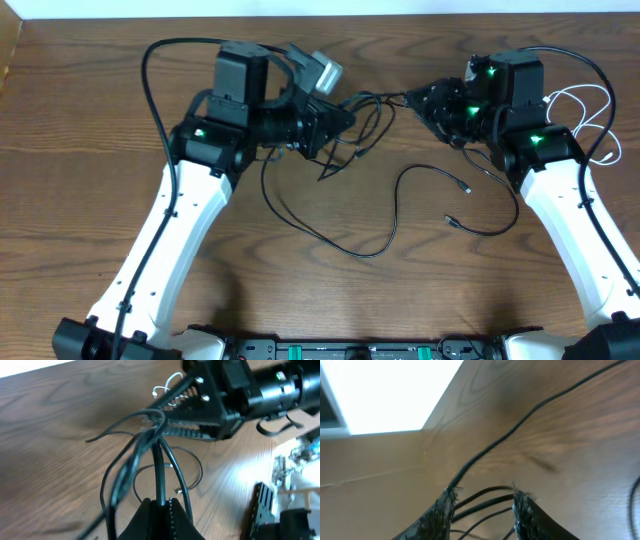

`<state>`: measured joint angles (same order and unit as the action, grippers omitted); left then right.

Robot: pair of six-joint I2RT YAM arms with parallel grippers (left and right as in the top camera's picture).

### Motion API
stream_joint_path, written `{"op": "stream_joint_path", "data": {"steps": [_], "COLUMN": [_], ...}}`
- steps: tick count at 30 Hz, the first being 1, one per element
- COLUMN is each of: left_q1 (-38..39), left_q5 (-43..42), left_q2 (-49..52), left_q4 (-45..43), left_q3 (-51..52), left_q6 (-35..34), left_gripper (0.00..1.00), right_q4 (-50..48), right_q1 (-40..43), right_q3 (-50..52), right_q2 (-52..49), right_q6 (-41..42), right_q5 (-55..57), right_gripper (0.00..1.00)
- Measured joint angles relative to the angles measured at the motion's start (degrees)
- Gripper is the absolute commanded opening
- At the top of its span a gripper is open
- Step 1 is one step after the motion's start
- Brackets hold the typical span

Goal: Untangle cables

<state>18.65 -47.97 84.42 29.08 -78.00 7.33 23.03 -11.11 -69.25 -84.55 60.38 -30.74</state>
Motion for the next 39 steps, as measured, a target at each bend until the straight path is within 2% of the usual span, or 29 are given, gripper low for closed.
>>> {"op": "stream_joint_path", "data": {"steps": [2, 7, 15, 20, 32, 36, 39], "left_q1": [0.66, 1.03, 1.03, 1.03, 1.03, 1.03, 1.03], "left_q5": [0.04, 0.76, 3.54, 4.83, 5.33, 8.39, 12.72], "left_q2": [0.0, 0.0, 0.0, 0.0, 0.02, 0.02, 0.02], "left_q4": [0.07, 0.11, 0.33, 0.31, 0.31, 0.26, -0.07], "left_q3": [0.0, 0.0, 0.0, 0.0, 0.0, 0.0, 0.0], "left_q6": [1.18, 2.54, 2.93, 1.44, -1.55, -3.08, -7.69], "left_gripper": [0.07, 0.07, 0.07, 0.07, 0.07, 0.07, 0.07], "right_q4": [-0.37, -0.42, -0.46, -0.35, 1.2, 2.8, 4.0], "right_q1": [-0.07, -0.72, -1.36, -2.25, -7.06, -7.13, -7.13], "right_q3": [0.0, 0.0, 0.0, 0.0, 0.0, 0.0, 0.0], "right_q2": [0.0, 0.0, 0.0, 0.0, 0.0, 0.02, 0.13], "right_q6": [1.14, -0.09, -15.19, -21.27, -27.39, -31.15, -33.33], "right_q5": [-1.07, -4.37, -13.9, -17.27, -13.9, -13.9, -13.84], "right_gripper": [0.34, 0.35, 0.37, 0.37, 0.36, 0.37, 0.38]}}
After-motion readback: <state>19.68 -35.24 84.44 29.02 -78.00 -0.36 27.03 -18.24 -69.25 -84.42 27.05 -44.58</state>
